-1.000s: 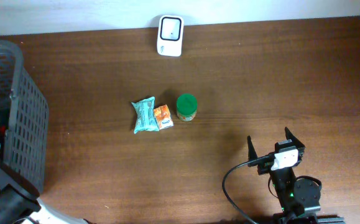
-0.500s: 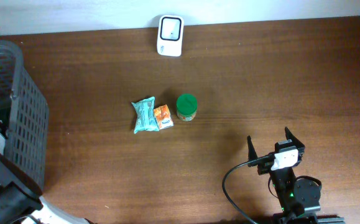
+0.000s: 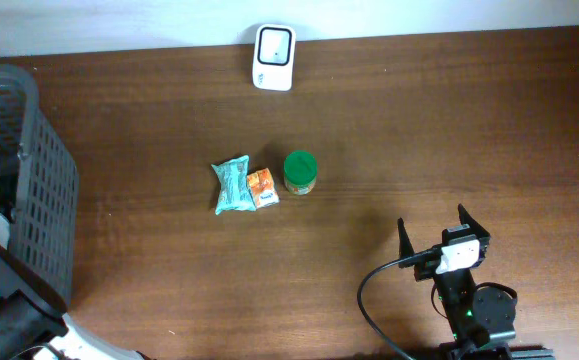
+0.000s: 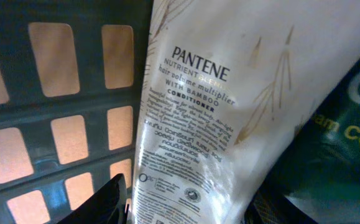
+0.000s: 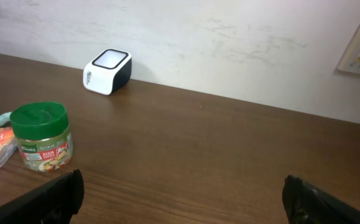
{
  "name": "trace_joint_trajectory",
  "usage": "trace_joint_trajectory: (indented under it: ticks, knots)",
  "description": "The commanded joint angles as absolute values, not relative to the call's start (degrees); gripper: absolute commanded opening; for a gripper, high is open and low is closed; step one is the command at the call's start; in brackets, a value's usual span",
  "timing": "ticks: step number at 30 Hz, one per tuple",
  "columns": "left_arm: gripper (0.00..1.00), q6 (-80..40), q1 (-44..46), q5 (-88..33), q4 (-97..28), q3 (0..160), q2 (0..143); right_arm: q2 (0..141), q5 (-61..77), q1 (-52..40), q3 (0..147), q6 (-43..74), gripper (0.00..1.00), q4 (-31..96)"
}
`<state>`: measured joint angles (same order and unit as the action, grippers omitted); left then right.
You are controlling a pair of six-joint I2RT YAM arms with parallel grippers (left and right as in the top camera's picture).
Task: Scan the item barcode
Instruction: 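Grasp the white Pantene tube with the left gripper inside the basket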
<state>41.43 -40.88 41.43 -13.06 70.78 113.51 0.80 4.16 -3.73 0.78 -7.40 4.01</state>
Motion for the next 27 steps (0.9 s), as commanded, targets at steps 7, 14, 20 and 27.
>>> trace_joint_trajectory:
  ticks: [7,14,20,27]
  knots:
    - [0.49,42.1,-46.3,43.6,-9.9,70.8,122.8,0.3,4.5,-3.4,0.3,-6.6,0.98,4.1]
    - [0.0,42.0,-46.0,38.6,-11.2,70.8,125.5,0.3,4.5,-3.4,0.3,-6.6,0.98,4.0]
    - [0.0,32.9,-41.3,37.6,-15.3,70.9,124.6,0.3,4.5,-3.4,0.3,-6.6,0.98,4.0]
    - [0.0,21.4,-33.9,20.8,-20.9,70.9,114.7,0.3,4.5,-3.4,0.3,-6.6,0.98,4.0]
